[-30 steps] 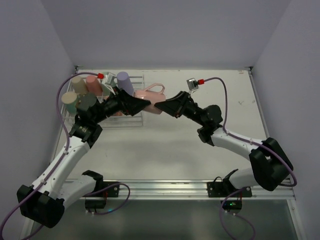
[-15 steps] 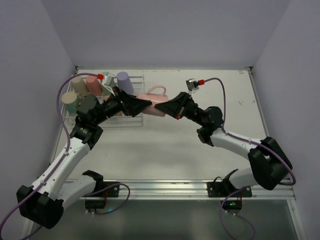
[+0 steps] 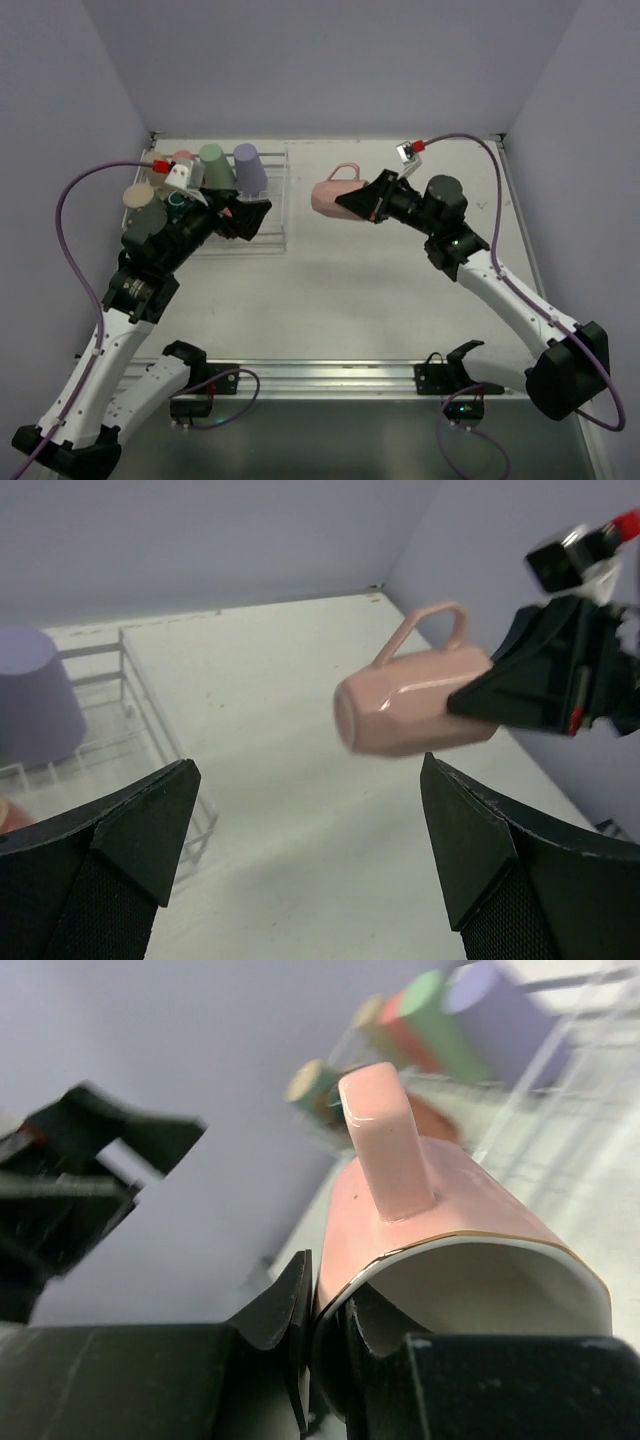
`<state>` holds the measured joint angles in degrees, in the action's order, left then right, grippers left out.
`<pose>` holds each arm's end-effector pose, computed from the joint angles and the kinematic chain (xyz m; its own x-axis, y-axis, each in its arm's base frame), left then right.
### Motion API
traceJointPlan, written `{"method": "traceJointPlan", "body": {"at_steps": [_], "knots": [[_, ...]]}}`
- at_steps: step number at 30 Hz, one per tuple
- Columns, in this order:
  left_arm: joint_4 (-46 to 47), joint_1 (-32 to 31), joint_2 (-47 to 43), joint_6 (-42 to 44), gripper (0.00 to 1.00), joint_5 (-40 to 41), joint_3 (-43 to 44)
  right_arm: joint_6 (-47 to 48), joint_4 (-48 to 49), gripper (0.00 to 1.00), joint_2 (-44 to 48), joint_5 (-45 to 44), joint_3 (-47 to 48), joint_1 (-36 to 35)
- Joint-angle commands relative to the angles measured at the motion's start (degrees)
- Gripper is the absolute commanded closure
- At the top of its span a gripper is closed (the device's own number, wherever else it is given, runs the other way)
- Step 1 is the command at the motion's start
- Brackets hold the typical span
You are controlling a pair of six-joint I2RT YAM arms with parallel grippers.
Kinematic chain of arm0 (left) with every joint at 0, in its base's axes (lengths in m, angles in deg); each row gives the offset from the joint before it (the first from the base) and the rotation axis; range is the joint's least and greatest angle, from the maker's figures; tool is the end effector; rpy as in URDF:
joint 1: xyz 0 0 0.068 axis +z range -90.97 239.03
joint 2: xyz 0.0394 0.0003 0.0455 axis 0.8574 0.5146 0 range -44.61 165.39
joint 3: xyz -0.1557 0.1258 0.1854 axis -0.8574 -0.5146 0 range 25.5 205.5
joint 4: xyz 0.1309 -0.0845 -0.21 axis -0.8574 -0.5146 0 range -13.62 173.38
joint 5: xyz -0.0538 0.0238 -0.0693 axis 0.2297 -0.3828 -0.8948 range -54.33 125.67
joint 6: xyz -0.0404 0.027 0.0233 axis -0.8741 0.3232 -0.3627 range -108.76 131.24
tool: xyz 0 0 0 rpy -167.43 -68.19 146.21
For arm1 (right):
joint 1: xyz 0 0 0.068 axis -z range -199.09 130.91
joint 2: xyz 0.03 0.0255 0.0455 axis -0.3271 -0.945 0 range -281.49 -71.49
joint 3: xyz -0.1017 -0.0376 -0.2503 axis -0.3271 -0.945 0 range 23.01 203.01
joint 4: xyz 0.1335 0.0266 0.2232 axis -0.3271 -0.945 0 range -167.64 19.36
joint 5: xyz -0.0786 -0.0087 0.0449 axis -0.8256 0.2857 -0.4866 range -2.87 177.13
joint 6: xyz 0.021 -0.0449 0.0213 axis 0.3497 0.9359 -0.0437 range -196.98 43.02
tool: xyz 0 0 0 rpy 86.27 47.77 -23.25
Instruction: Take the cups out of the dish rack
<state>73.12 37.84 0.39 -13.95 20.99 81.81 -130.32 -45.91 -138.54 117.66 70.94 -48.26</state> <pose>0.1554 -0.0699 0.4092 -0.2339 -0.3510 -0.9067 0.5376 0.7304 -0.4214 0.2290 0.1485 0.3433 -0.6400 0.4343 -0.6339 -0.5826 0.2637 0.7688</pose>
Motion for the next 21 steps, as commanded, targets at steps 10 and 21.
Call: {"method": "traceJointPlan", "body": {"at_steps": [10,21], "knots": [[-4.87,-0.08,-11.06,9.64,0.00,4.58,-14.99,40.06,-59.00,1.00,-14.68,-34.70,38.36,14.75],[-5.38,-8.42,-12.91,11.65,0.00,7.91,-17.73,45.95,-67.80,1.00,-41.38,-48.01,57.62,24.15]]}}
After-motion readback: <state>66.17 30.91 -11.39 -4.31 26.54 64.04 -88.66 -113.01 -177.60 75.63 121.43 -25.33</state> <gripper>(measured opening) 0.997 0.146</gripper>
